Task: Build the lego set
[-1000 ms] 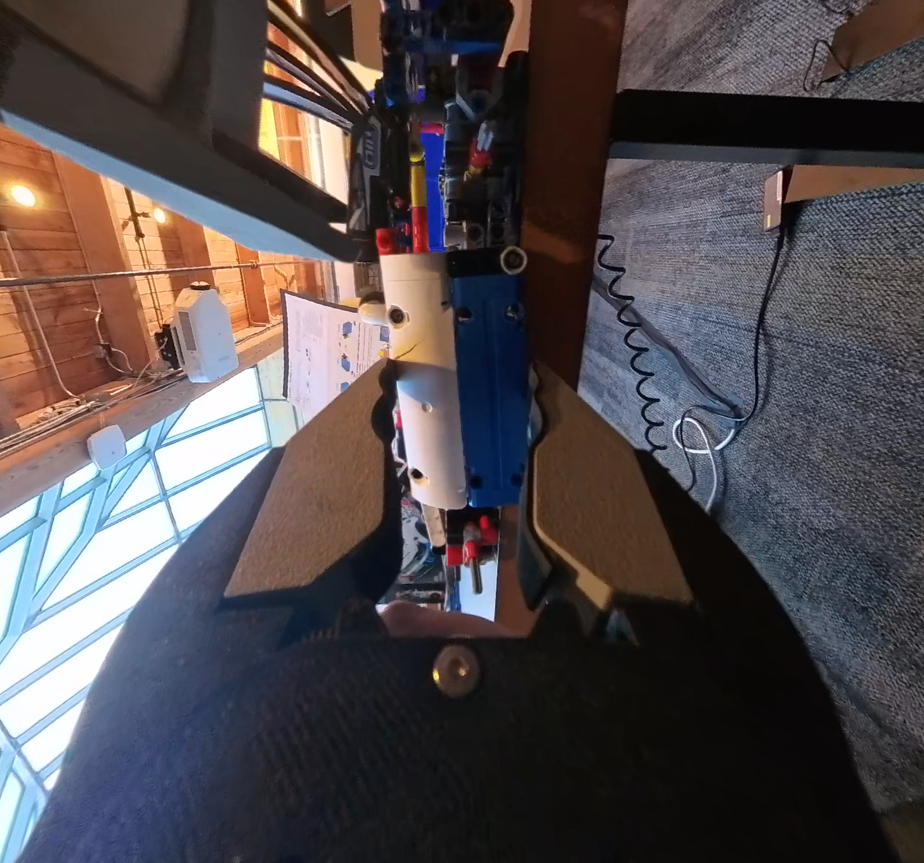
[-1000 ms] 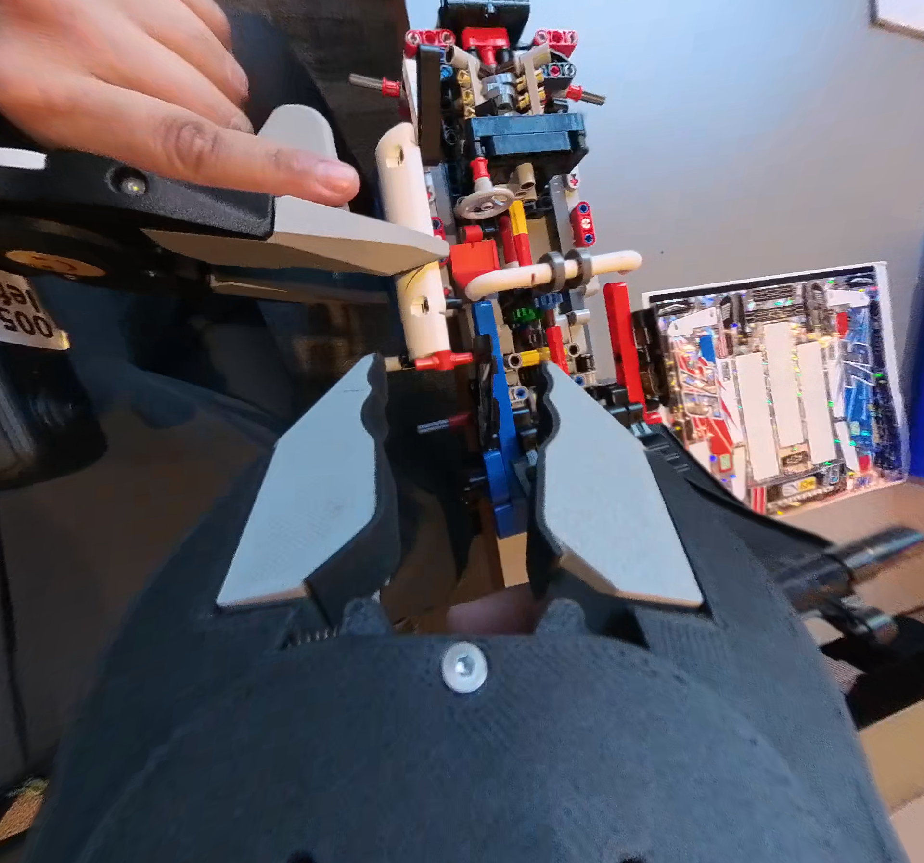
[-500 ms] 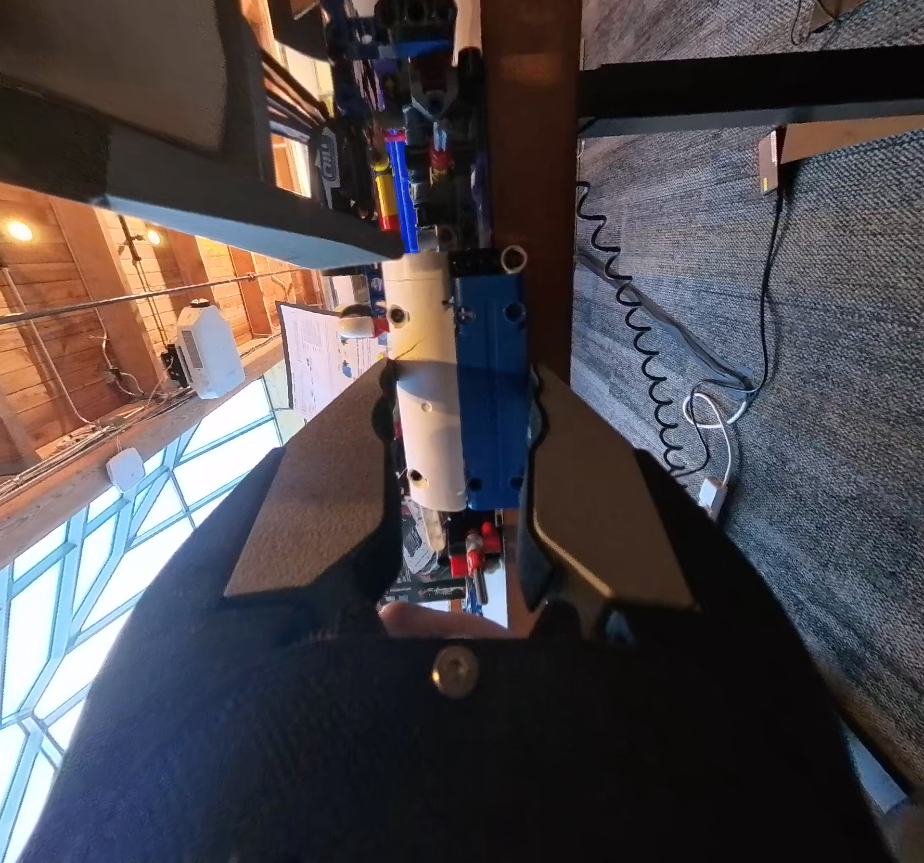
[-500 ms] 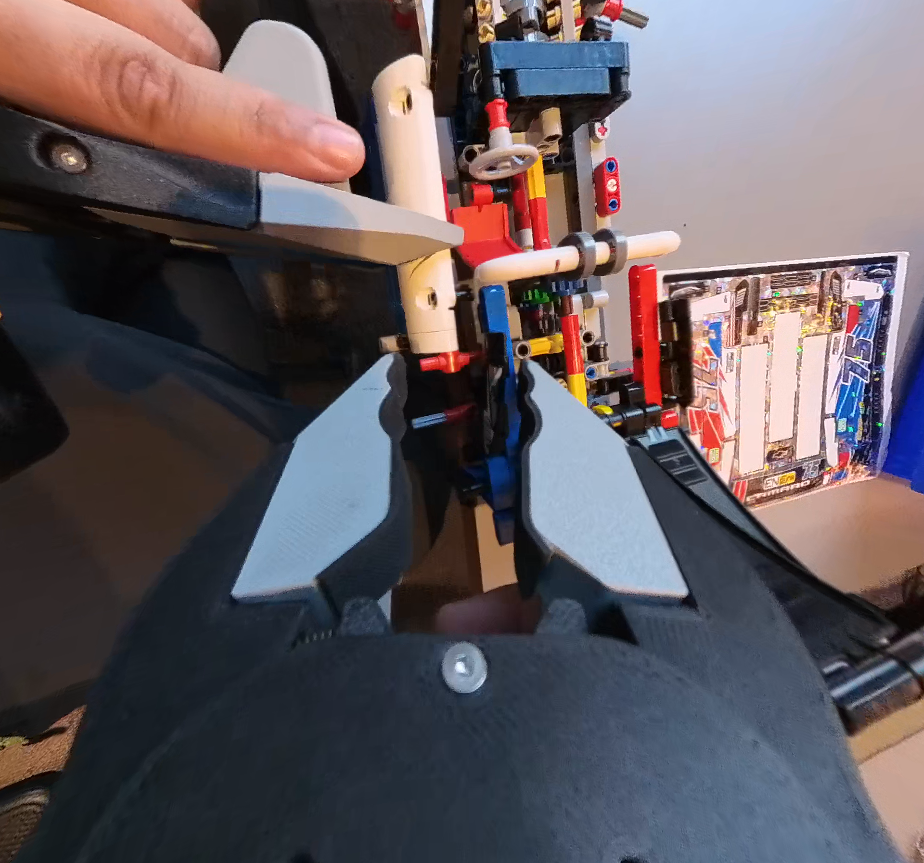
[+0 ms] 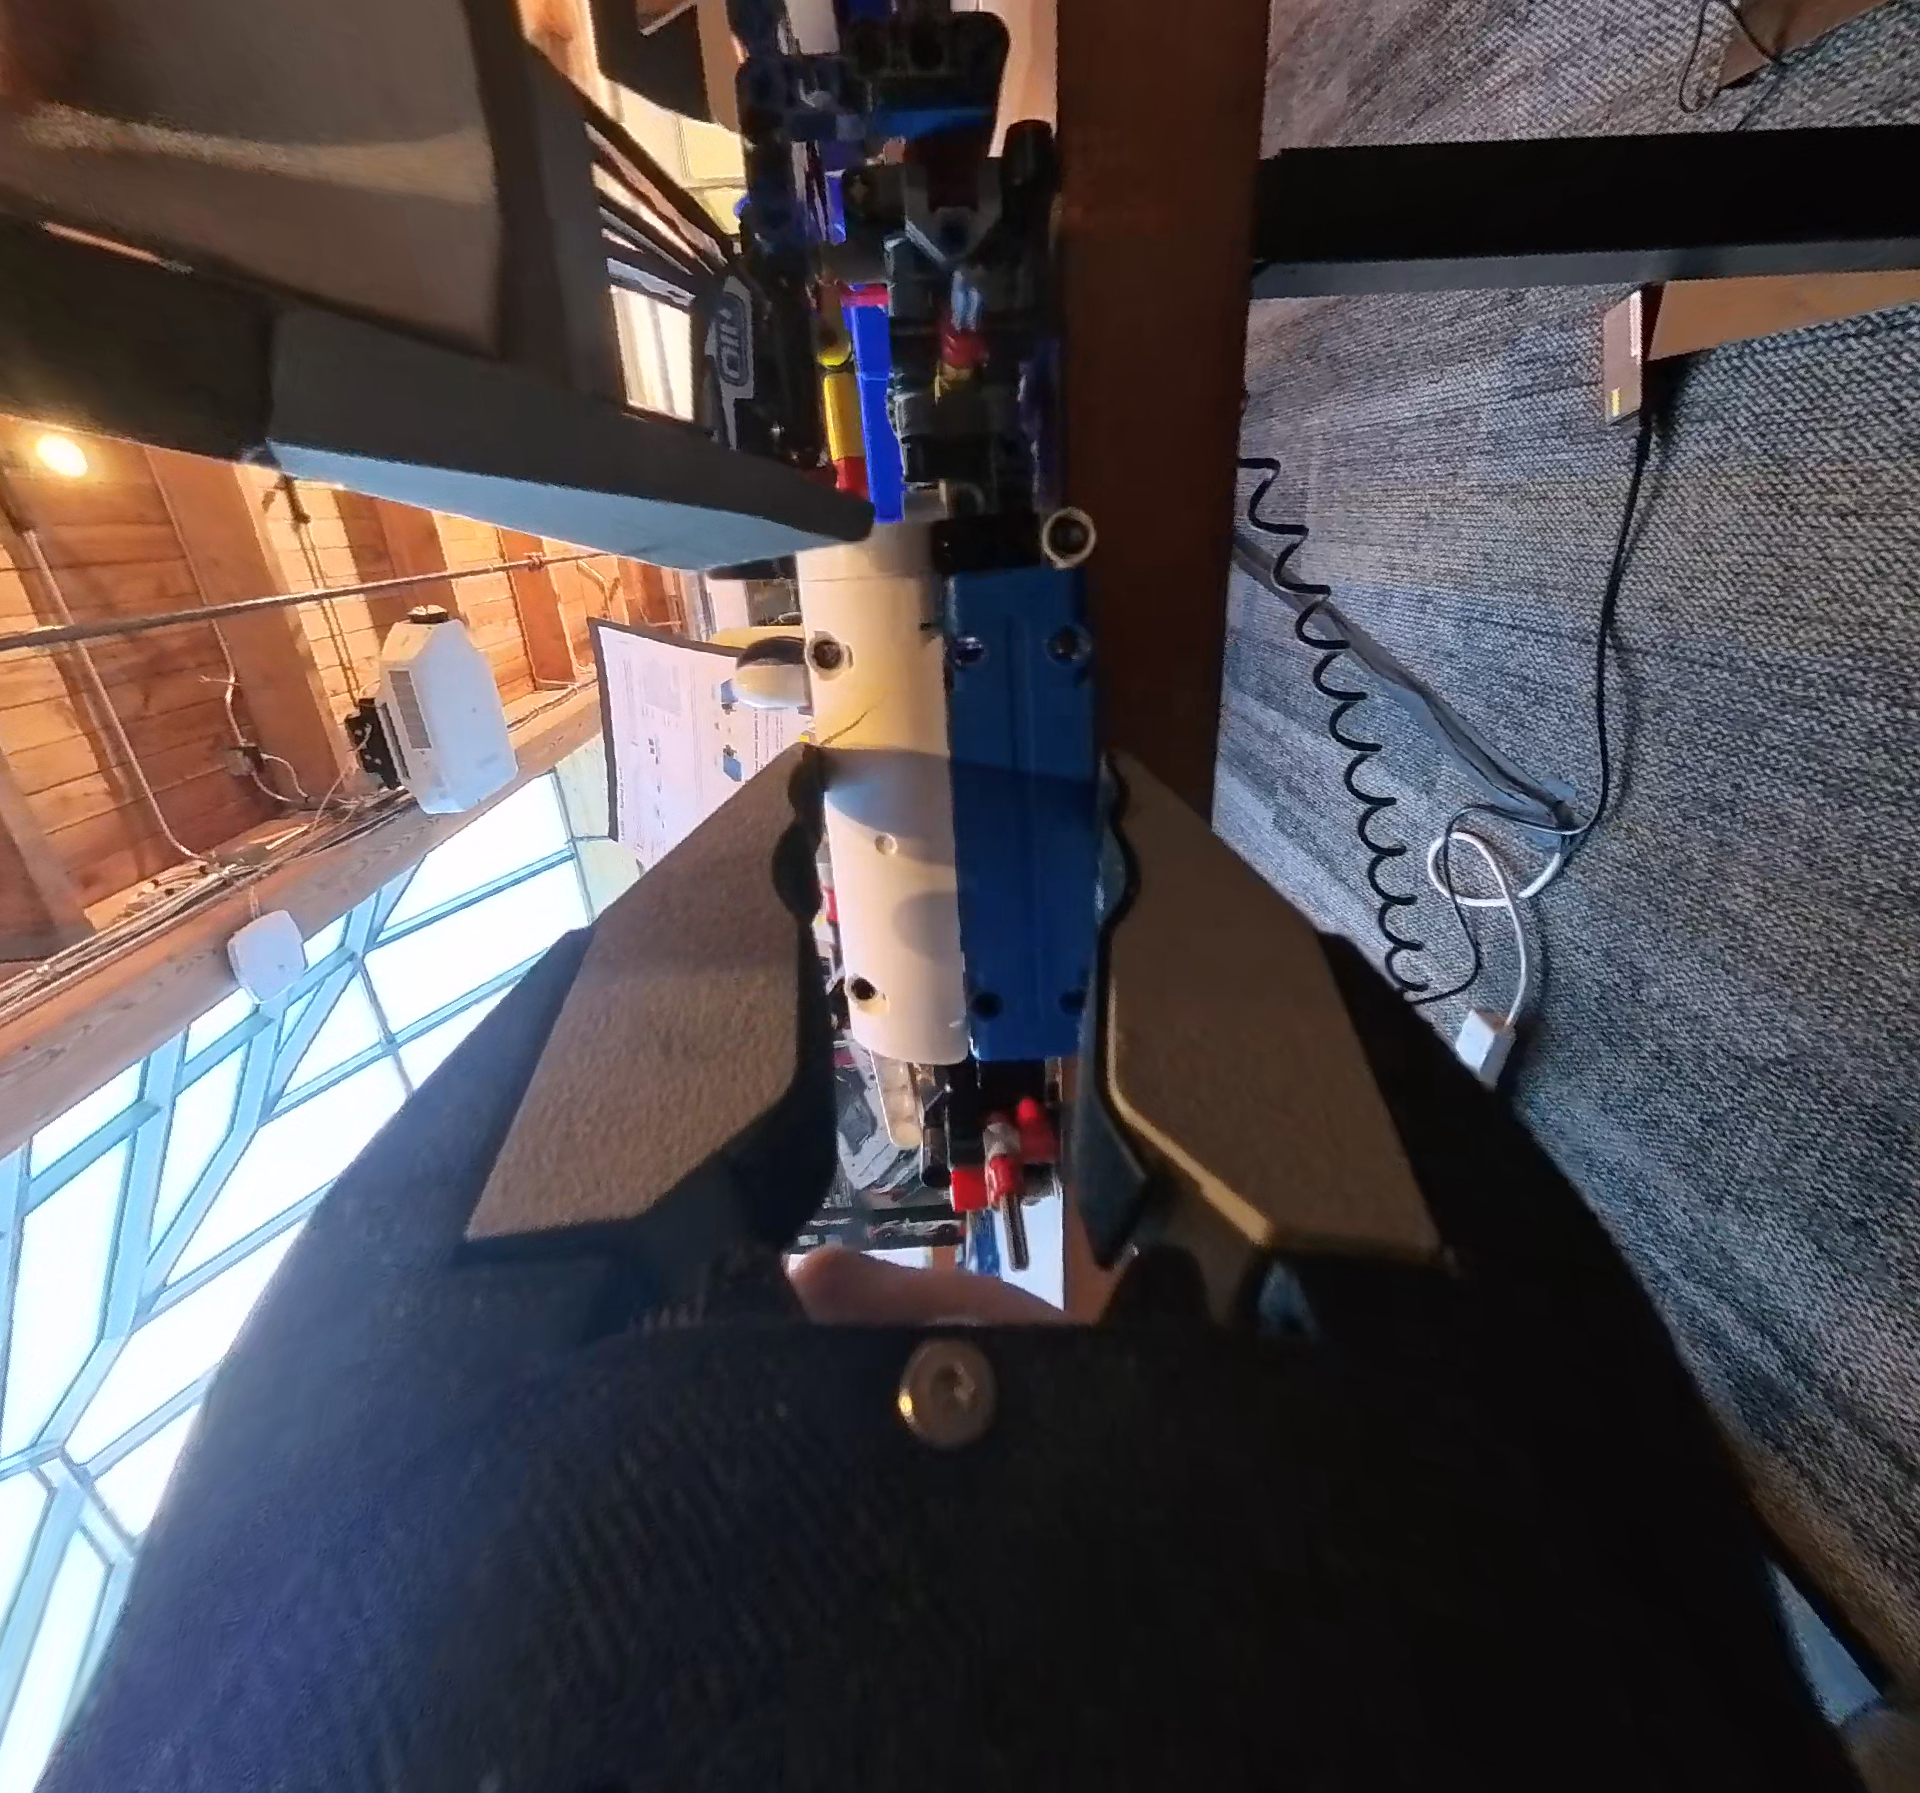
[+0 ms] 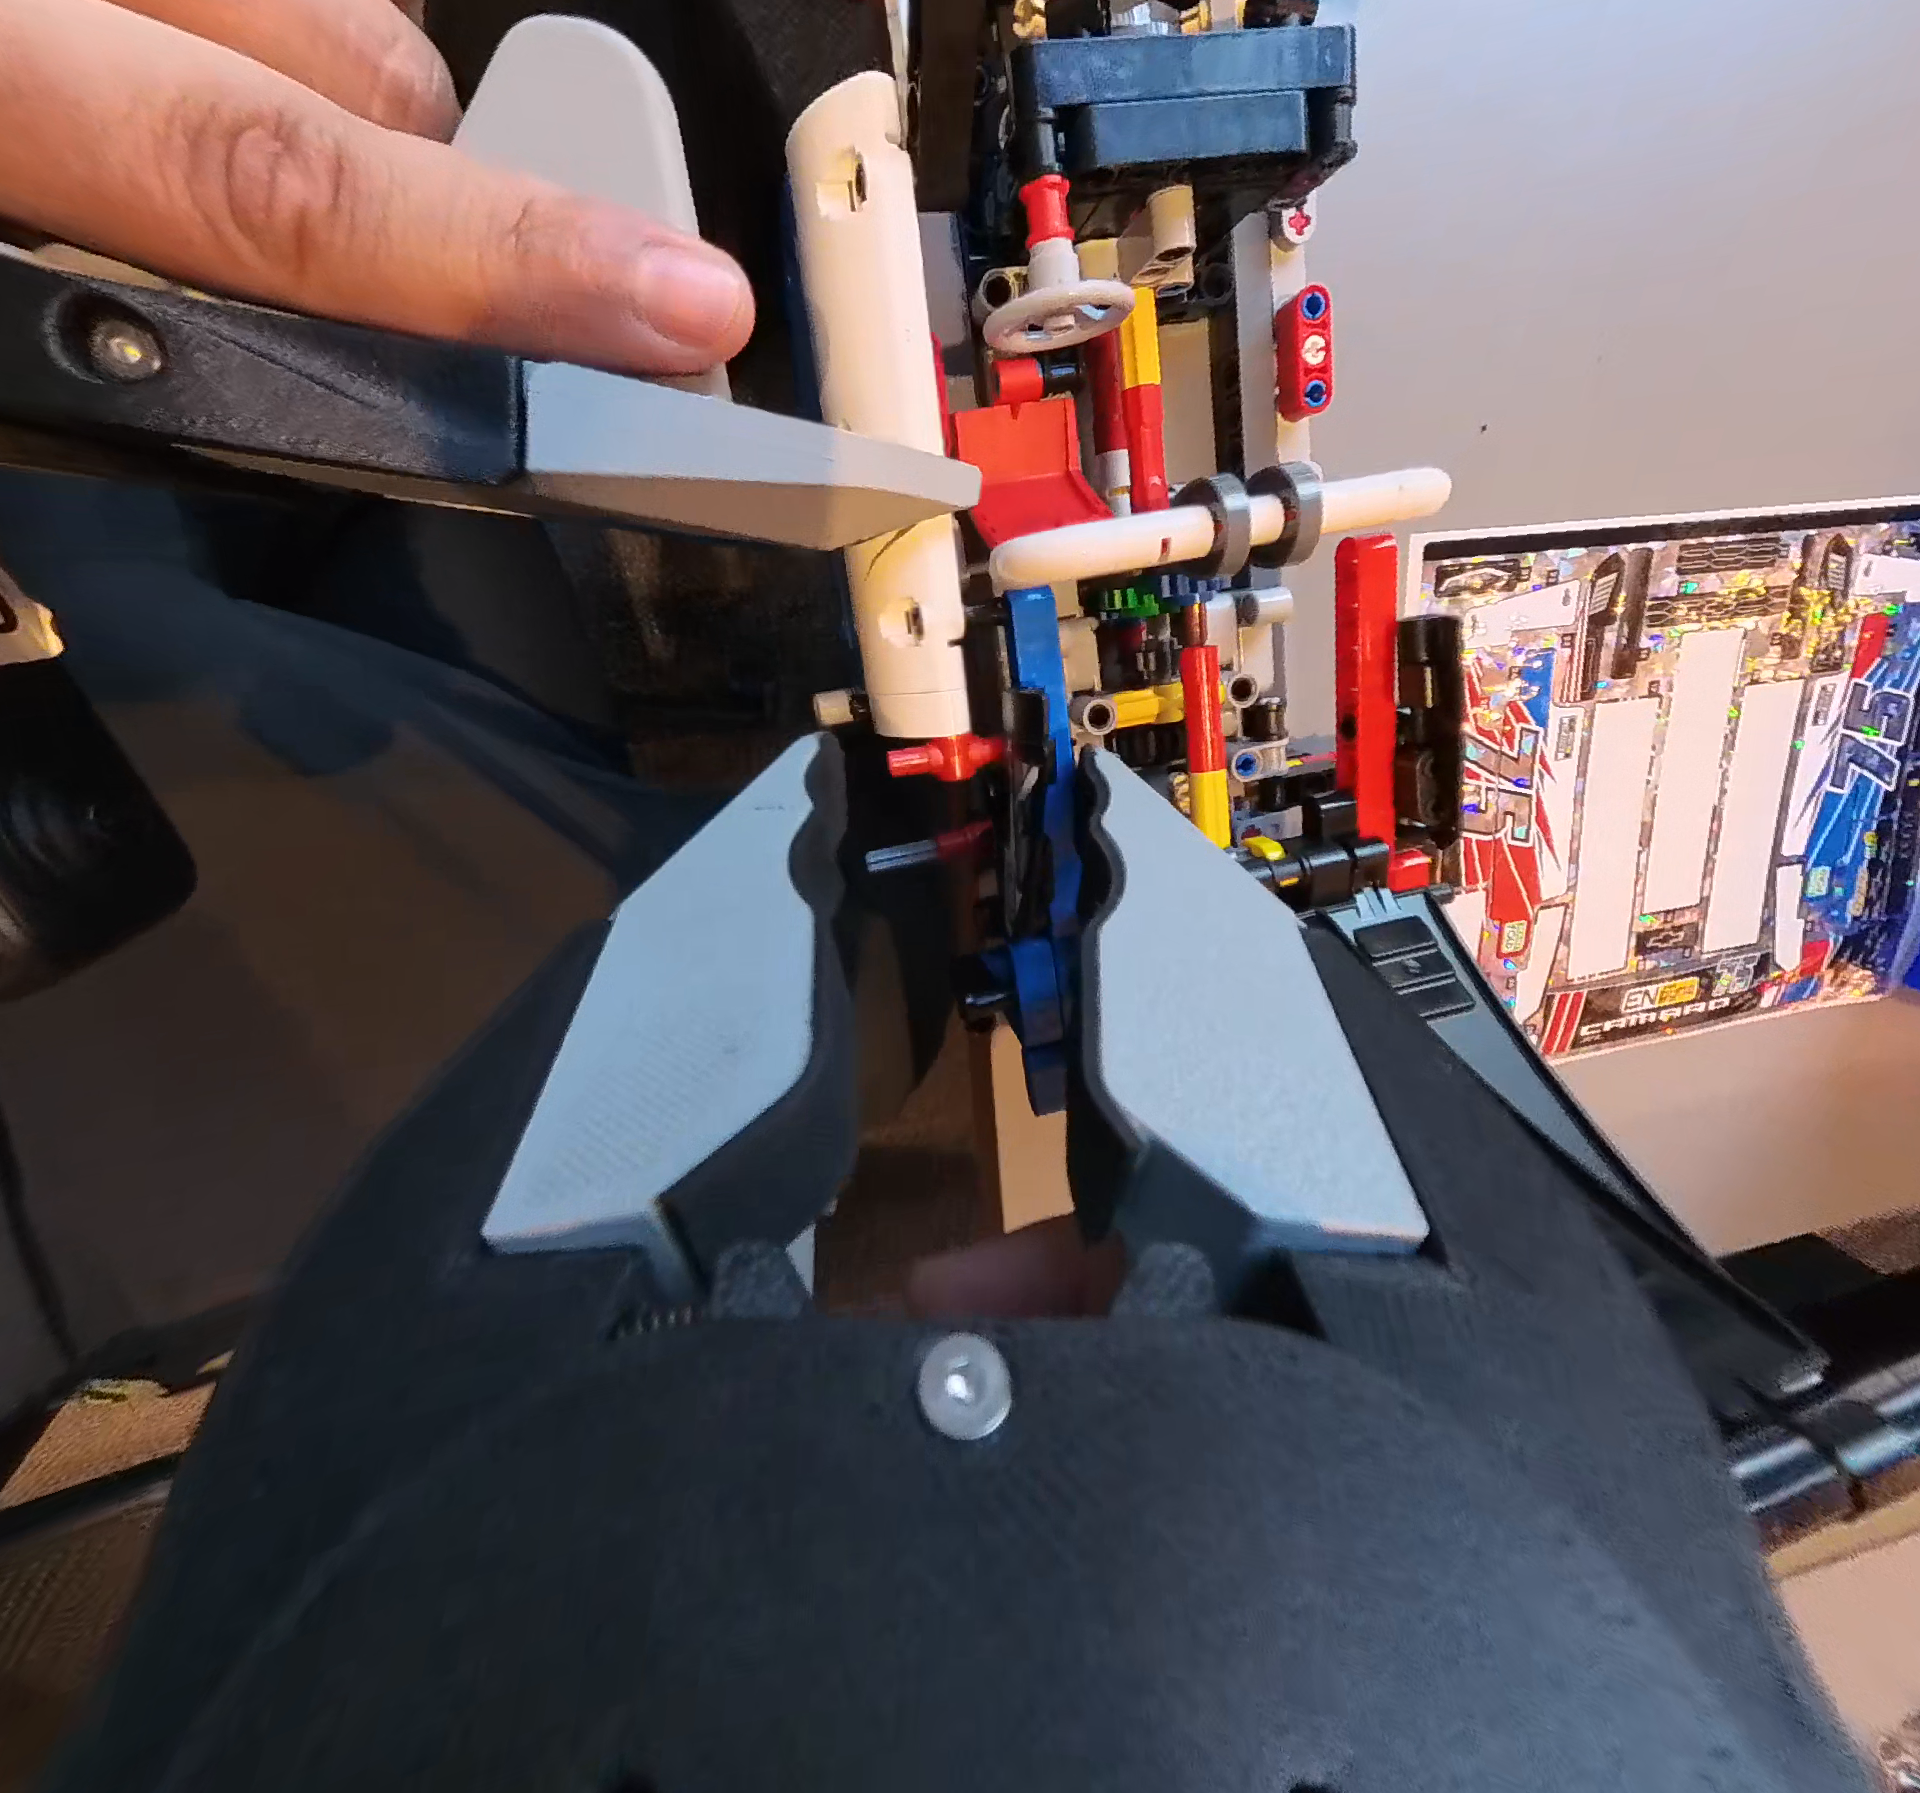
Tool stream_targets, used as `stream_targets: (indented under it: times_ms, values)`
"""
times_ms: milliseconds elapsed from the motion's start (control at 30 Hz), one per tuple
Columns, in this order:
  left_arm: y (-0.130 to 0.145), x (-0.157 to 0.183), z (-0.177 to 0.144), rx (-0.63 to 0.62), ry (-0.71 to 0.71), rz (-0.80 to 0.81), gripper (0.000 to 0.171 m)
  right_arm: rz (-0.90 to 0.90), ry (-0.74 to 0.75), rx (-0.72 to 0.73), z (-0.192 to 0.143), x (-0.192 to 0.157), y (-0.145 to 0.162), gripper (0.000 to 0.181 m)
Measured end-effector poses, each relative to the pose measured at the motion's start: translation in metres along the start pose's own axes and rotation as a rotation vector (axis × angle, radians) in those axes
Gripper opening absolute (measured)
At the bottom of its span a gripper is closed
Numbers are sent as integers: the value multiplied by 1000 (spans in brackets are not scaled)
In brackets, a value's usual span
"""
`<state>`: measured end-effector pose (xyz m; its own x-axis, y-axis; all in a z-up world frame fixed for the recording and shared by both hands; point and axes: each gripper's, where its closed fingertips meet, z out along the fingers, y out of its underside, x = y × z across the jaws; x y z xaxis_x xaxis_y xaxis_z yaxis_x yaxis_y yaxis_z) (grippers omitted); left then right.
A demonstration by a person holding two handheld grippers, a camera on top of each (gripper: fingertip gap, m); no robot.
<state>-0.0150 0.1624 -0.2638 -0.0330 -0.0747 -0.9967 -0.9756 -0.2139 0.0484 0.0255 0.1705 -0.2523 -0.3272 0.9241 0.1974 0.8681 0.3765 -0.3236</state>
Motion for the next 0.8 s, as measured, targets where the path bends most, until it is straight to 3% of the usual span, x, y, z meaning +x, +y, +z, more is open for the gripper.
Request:
stream_targets:
  times_ms: [100,800]
  values:
    - [-1,-3,0,-1,-10,-5,49,-5,8,-15,0,5,2,34]
    - [-6,-4,9,-30,56,-18,50,-54,32,-41,0,13,9,33]
